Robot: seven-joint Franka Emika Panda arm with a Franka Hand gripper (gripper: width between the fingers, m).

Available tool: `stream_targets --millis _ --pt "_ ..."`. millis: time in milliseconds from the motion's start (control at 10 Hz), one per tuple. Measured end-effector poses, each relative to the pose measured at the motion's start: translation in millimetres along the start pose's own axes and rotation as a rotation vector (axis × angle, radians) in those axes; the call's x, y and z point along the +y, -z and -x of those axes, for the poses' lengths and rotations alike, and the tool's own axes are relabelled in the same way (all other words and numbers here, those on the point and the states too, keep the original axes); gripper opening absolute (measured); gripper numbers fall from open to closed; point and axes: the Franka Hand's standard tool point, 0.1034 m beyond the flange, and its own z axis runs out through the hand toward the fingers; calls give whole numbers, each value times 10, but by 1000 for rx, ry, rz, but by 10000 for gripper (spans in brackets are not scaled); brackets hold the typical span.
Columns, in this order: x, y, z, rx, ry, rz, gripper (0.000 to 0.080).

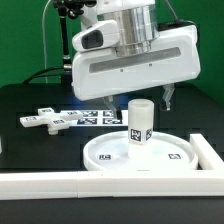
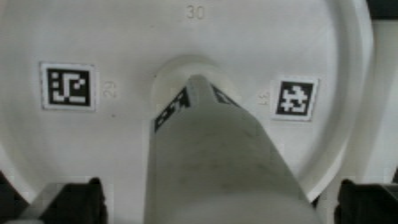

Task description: Assemble round table

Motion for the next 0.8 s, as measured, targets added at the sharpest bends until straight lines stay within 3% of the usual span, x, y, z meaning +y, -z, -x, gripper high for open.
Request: stream_targets --millis 300,800 --pt "-86 -50 26 -48 335 16 648" --pt "-46 -49 39 -61 642 14 648"
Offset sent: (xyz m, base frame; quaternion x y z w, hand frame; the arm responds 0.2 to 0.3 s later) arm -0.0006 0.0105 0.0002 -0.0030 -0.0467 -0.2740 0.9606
